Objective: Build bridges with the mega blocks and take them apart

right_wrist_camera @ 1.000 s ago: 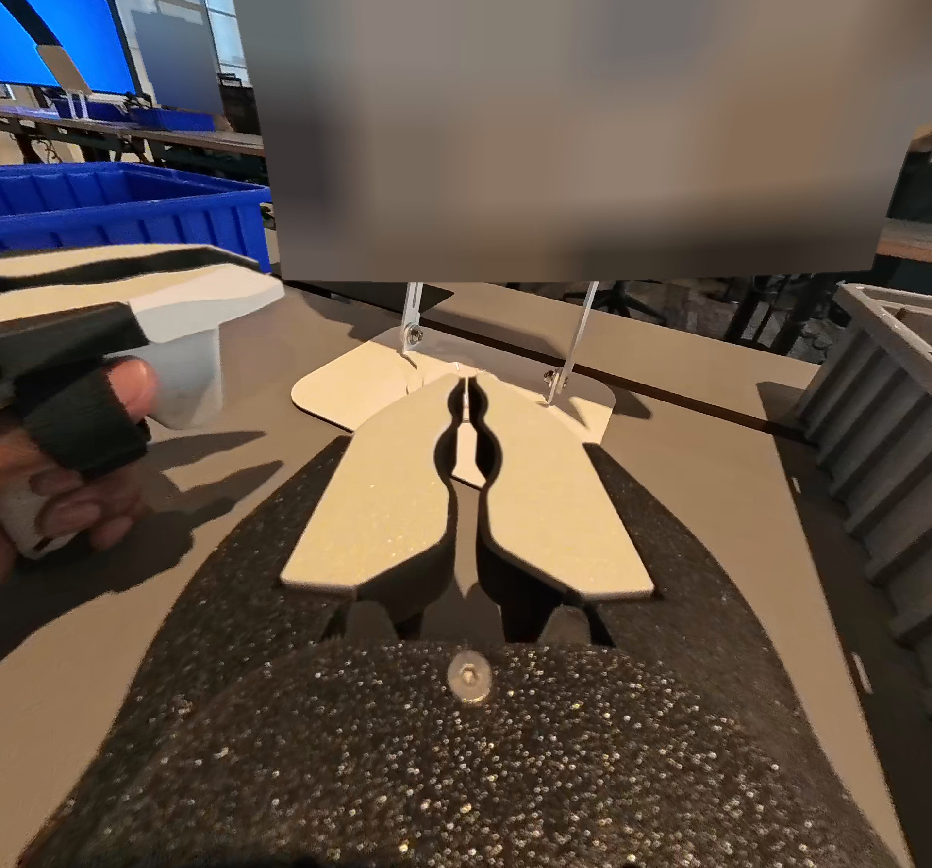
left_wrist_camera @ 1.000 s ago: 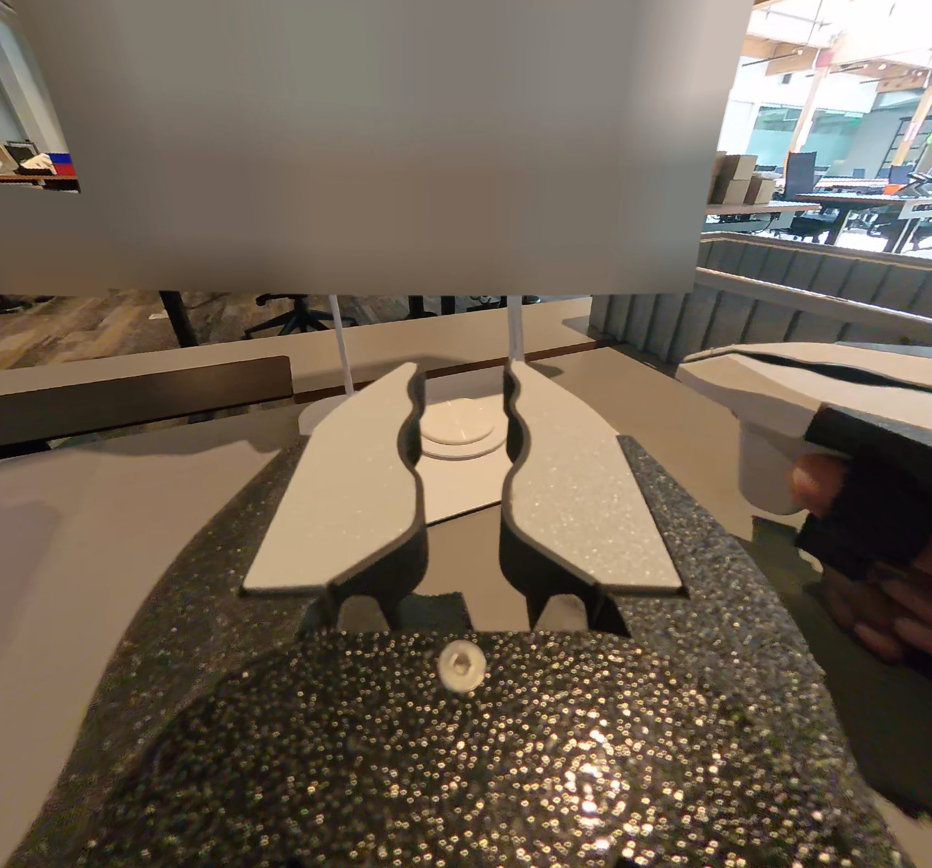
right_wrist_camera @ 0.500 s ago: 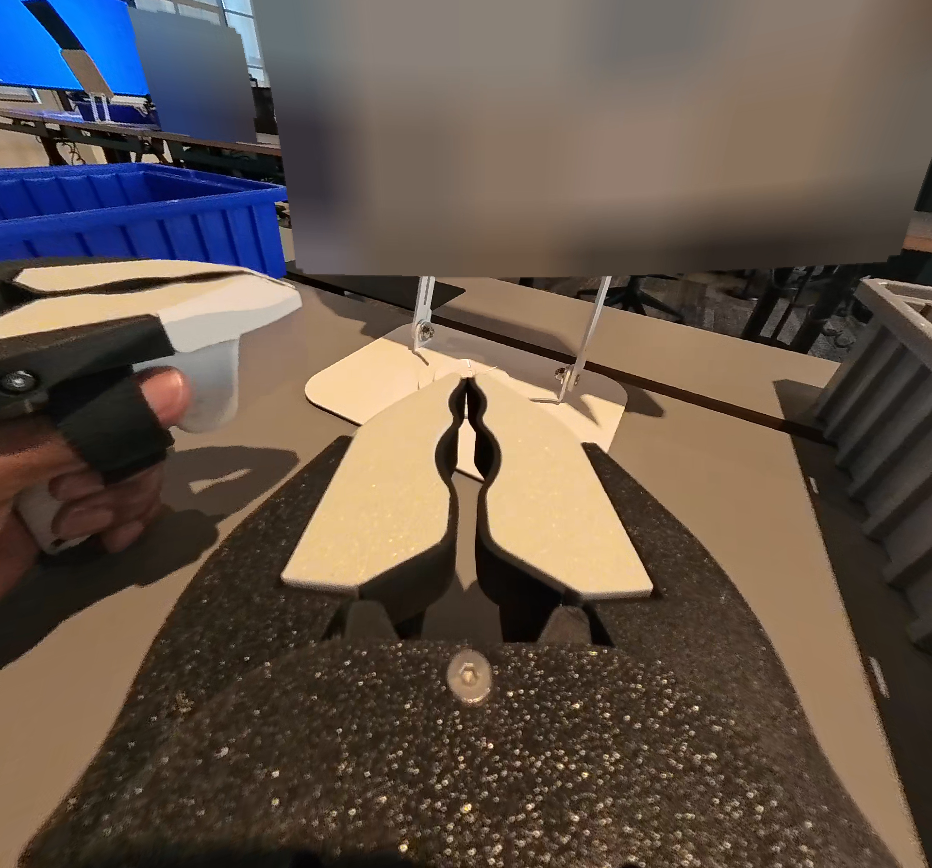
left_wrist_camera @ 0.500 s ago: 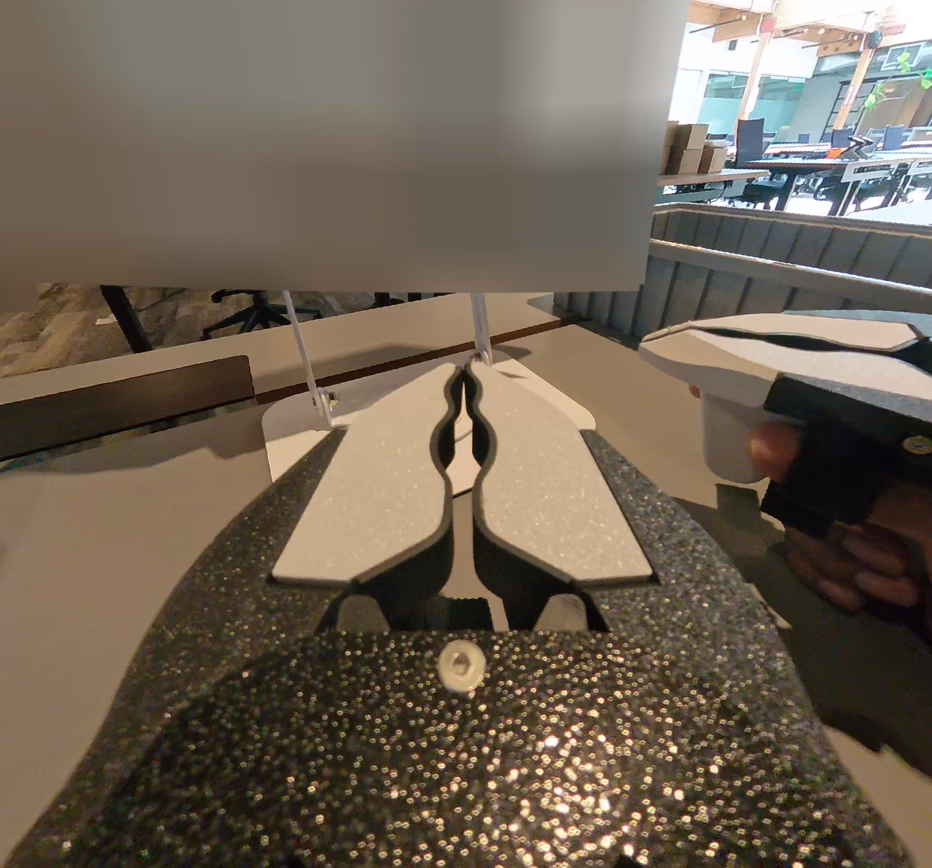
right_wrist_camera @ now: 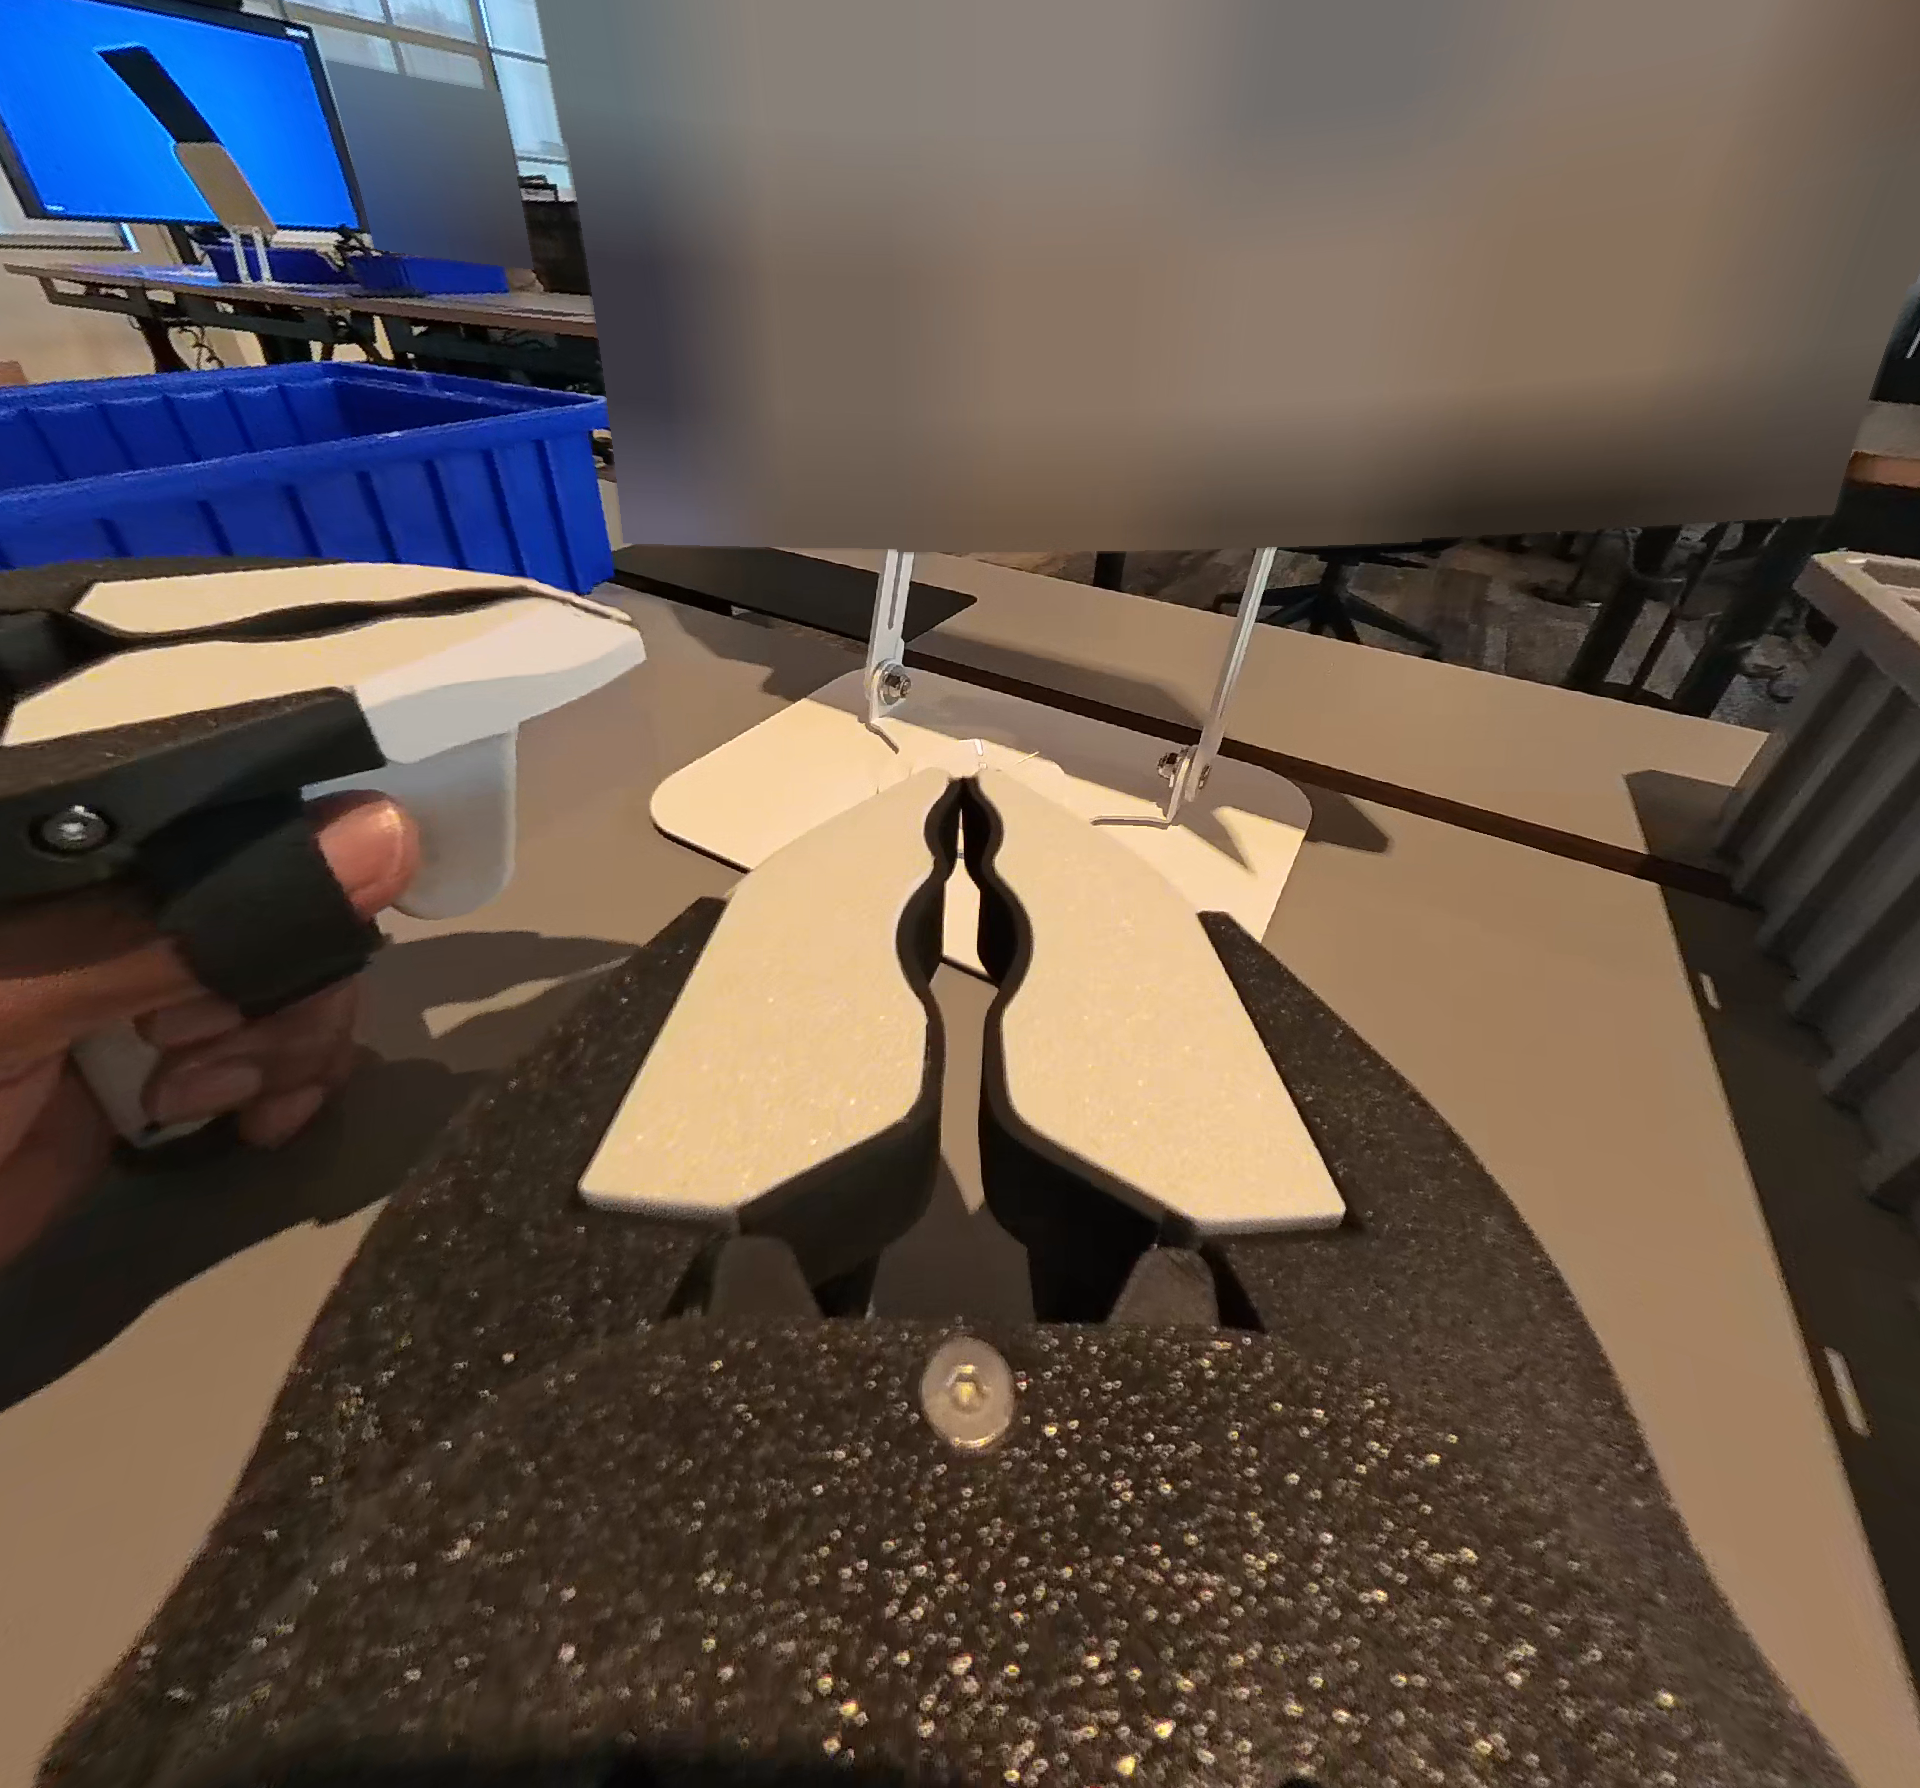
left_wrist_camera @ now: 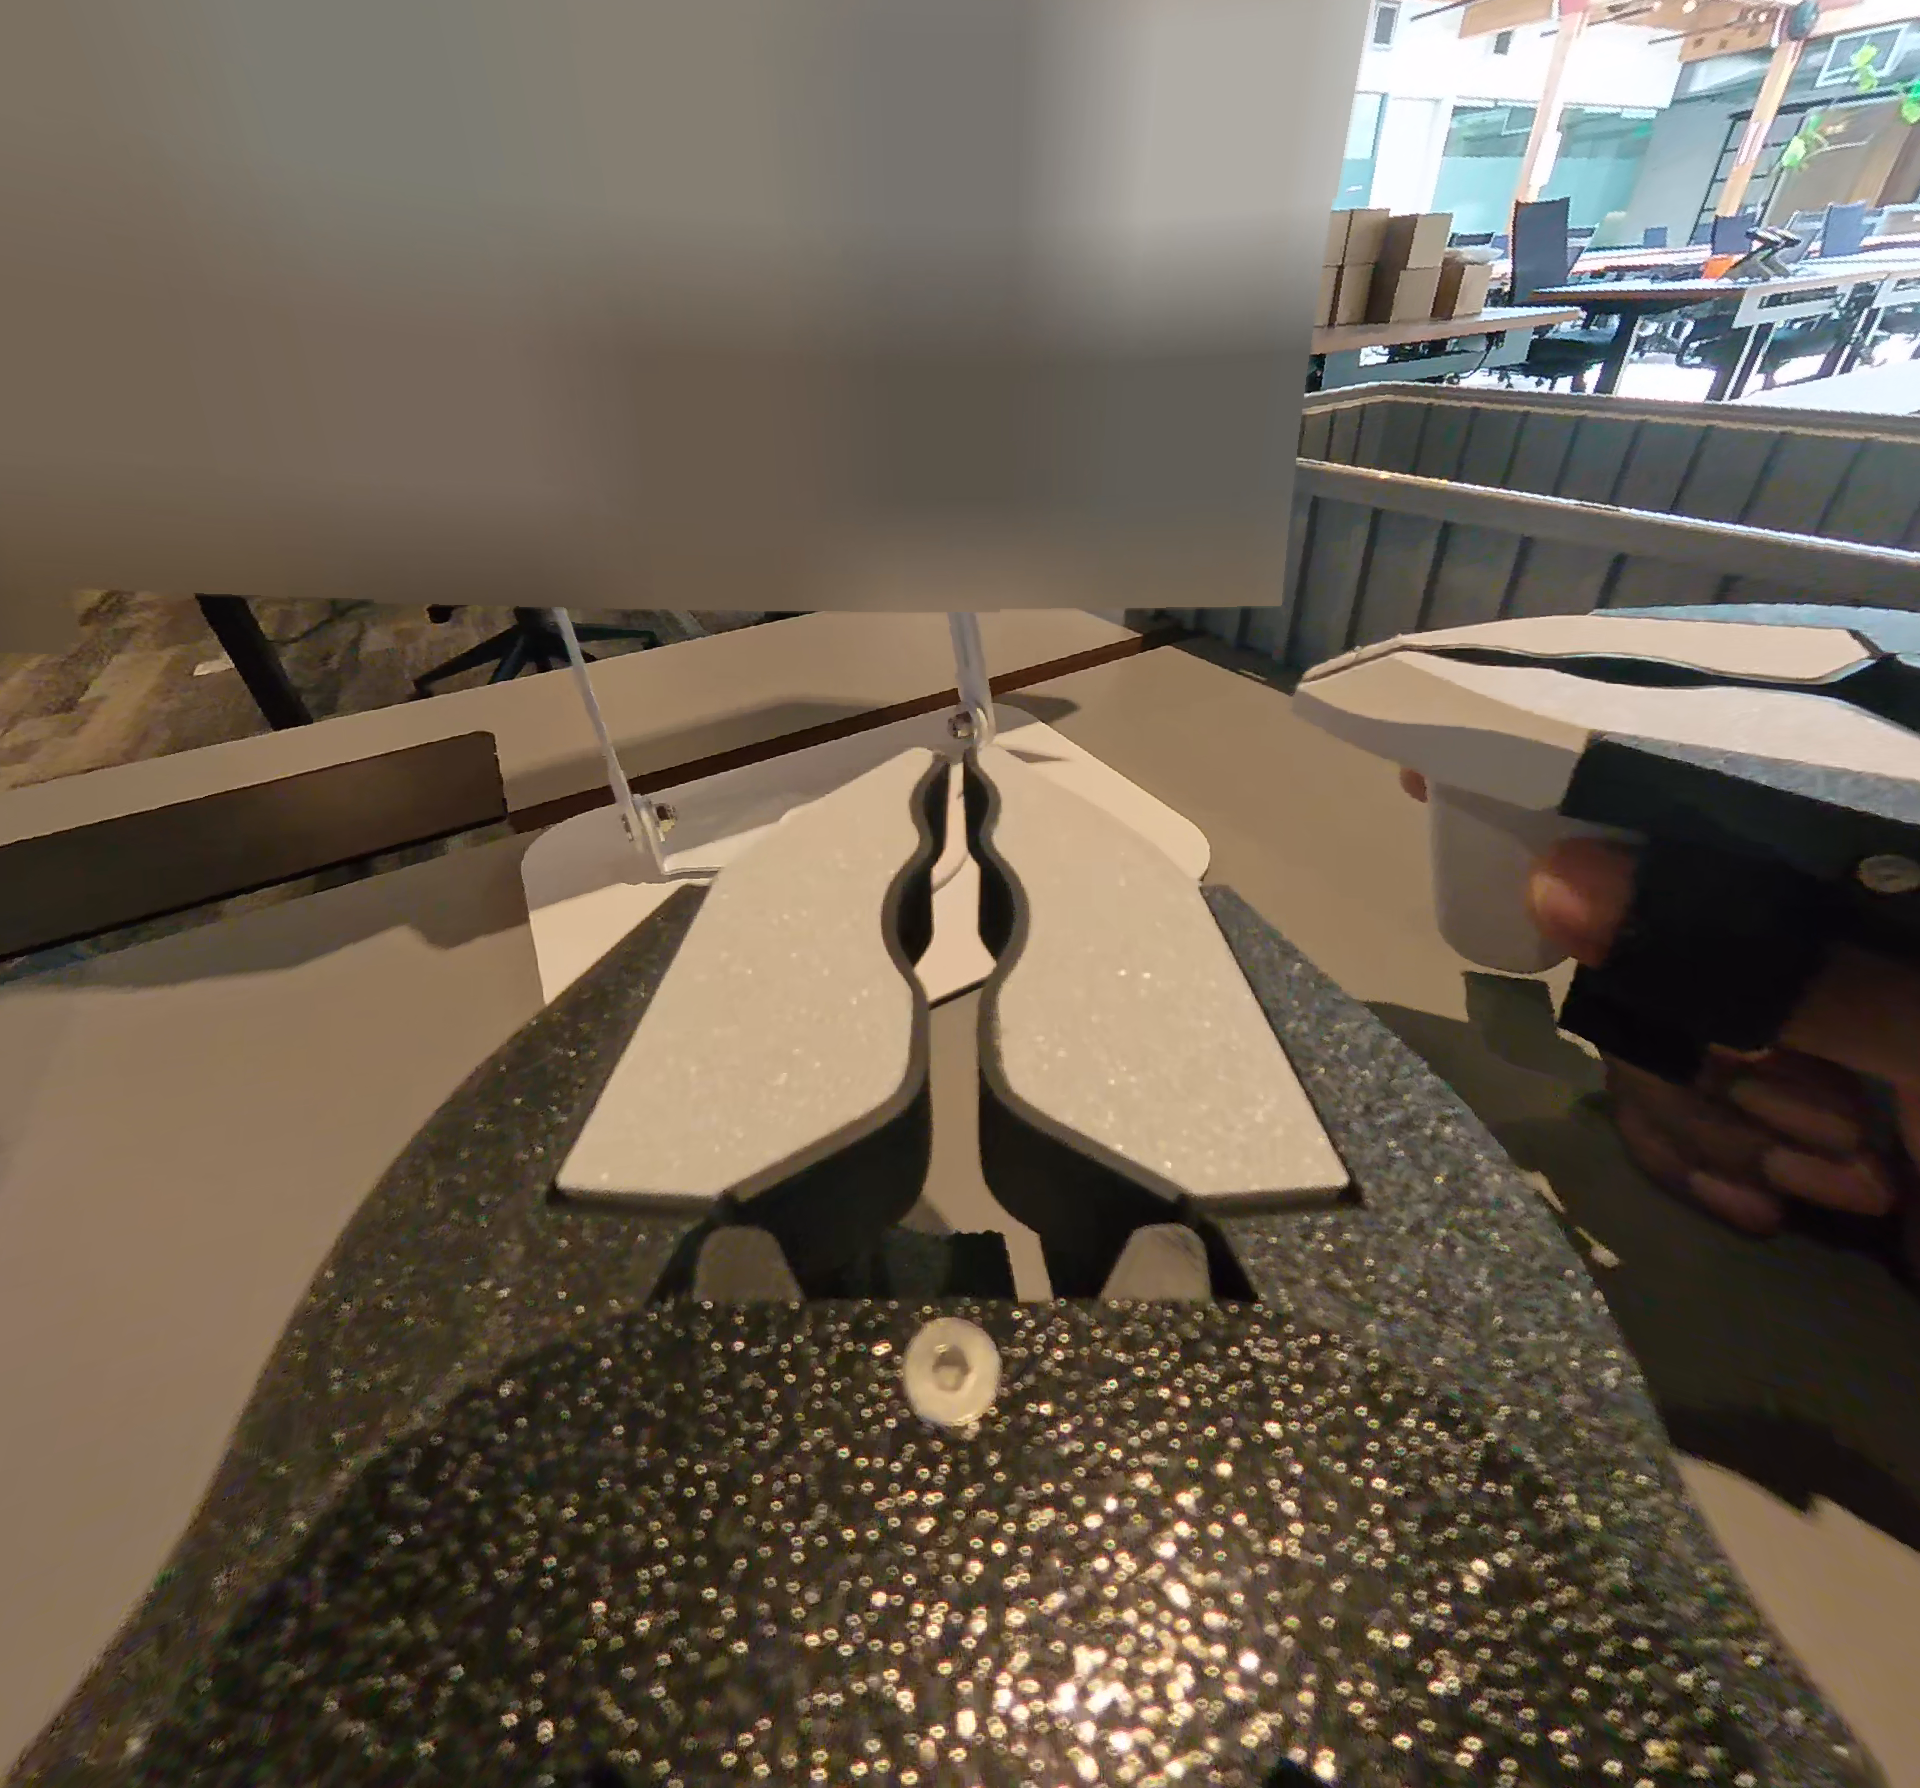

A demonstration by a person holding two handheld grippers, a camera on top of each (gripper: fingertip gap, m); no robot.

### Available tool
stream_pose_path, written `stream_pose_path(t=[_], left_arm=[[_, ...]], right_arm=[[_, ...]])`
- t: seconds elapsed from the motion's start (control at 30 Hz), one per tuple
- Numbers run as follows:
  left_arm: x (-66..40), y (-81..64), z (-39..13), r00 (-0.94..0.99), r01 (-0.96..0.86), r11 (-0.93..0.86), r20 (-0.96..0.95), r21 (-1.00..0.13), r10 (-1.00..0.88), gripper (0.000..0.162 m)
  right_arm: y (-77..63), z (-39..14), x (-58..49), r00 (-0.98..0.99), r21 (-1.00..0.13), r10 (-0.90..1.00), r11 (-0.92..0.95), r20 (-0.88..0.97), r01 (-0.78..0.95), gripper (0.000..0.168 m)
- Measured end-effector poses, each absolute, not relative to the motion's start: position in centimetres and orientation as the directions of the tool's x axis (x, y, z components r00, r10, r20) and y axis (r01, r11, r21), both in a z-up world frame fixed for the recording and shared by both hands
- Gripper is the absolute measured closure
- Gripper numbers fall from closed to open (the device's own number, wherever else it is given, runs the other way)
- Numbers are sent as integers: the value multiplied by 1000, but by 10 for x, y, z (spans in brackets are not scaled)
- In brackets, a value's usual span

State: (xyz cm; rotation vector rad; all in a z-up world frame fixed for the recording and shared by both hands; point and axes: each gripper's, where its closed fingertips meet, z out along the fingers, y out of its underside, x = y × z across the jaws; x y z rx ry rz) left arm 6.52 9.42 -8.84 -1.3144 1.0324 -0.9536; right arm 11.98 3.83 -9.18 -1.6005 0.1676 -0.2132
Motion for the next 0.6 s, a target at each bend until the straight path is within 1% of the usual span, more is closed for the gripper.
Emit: stream_pose_path(t=[0.43,0.6], left_arm=[[63,89,-86,262,-10,58,-58,-998,-963,156],[63,84,-86,230,-9,28,-29,-1000,-973,156]], right_arm=[[40,-93,116,973,-998,-224,-57,51,40,168],[40,-94,116,973,-997,-223,-63,58,46,168]])
